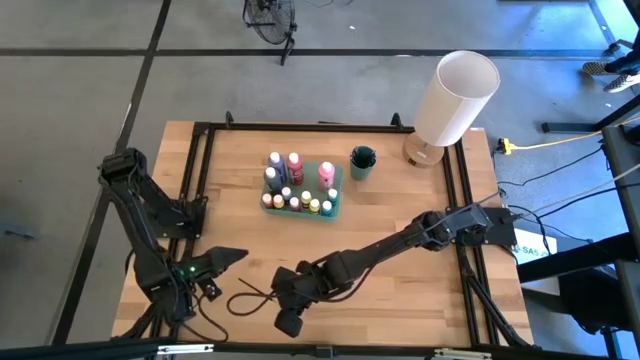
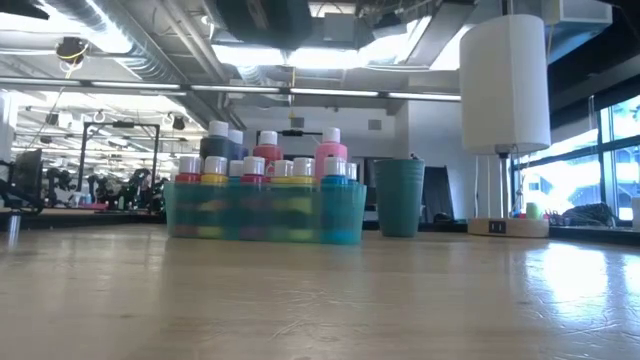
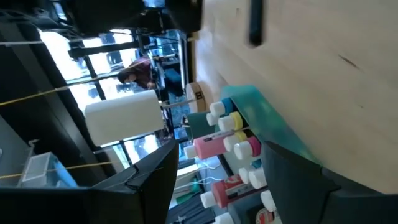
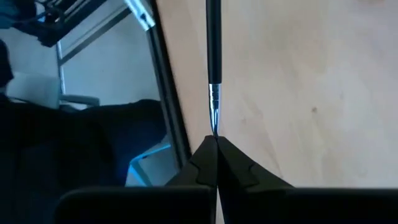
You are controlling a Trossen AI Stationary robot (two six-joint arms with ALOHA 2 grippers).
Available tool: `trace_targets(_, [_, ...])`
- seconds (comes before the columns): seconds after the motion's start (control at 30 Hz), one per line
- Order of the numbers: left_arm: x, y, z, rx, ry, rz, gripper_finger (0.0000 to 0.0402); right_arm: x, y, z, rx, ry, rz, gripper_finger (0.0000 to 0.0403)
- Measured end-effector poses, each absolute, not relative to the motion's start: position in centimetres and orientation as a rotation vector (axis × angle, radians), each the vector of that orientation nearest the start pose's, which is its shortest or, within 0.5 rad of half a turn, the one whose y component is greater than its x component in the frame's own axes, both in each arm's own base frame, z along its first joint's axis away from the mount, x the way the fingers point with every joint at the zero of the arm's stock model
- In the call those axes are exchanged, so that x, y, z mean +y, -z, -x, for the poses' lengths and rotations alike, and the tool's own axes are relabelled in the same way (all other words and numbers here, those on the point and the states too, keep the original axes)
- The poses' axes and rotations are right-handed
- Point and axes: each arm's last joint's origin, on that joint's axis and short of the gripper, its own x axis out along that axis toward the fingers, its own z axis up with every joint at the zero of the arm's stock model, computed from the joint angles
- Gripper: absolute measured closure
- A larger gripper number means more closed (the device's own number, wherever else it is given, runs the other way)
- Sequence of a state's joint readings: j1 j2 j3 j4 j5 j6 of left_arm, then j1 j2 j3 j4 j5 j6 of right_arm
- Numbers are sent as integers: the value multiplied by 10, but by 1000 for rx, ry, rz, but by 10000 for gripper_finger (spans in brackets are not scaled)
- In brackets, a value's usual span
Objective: Pick & Place Paint Supplies
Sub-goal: Put the black paint brush into the dark green cup
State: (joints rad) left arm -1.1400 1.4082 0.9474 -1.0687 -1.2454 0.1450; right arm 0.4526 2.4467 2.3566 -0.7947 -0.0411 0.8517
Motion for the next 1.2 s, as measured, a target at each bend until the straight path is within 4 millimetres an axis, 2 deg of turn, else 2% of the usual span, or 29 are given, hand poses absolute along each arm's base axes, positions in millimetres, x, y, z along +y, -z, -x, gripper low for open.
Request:
trace_targets(0.17, [-193, -232, -121, 602, -25, -1609, 178, 224, -245, -481, 964, -33, -569, 403])
trace_targets(0.43, [-190, -231, -128, 630, -36, -1626, 178, 202, -245, -491, 944, -16, -549, 403])
trace_targets(0.77, [-189, -232, -139, 641, -61, -1601, 178, 162, -247, -507, 897, 39, -572, 403])
trace_targets(1.0, [-188, -233, -140, 614, -112, -1599, 182, 153, -247, -511, 875, 86, -603, 403])
trace_targets(1.2, [-188, -233, -140, 614, -112, -1599, 215, 151, -247, -511, 871, 88, -606, 403])
